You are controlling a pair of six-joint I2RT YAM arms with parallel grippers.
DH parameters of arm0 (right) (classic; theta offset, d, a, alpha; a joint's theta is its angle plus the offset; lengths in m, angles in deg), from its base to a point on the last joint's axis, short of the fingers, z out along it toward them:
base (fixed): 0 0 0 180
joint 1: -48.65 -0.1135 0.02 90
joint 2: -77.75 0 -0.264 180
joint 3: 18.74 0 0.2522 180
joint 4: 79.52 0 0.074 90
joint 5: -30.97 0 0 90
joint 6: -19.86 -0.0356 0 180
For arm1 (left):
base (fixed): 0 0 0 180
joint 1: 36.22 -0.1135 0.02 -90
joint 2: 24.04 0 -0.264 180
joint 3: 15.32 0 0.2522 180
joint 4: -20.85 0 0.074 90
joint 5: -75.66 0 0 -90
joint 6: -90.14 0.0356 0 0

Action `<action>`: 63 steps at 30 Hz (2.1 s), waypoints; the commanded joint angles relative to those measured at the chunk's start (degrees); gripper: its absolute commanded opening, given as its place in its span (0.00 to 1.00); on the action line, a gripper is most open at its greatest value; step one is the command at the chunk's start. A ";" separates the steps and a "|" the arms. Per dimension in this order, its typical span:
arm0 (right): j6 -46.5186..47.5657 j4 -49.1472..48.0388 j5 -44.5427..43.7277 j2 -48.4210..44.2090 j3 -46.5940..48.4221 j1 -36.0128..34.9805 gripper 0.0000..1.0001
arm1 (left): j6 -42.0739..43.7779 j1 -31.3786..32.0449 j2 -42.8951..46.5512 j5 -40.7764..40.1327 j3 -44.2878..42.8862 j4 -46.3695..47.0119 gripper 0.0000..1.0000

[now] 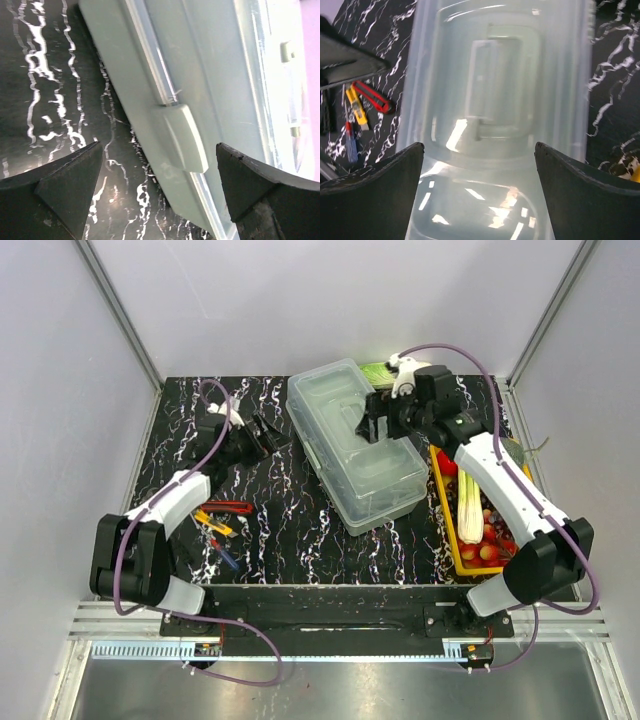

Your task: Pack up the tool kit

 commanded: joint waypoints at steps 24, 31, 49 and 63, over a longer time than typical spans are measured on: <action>1.54 -7.04 -21.50 12.11 3.93 -11.28 0.73 | -17.01 4.88 -24.46 2.55 -14.71 21.03 0.85; -9.44 1.47 -27.83 13.16 14.98 -11.29 0.85 | -30.34 2.95 -19.81 3.08 -4.99 30.82 0.99; -15.07 10.54 -17.28 11.94 20.19 -6.98 0.99 | -49.27 5.84 -31.05 1.76 7.26 77.63 0.99; -12.09 11.42 -16.49 8.33 13.95 -4.26 1.00 | -48.31 8.48 -36.06 1.32 4.98 83.52 0.99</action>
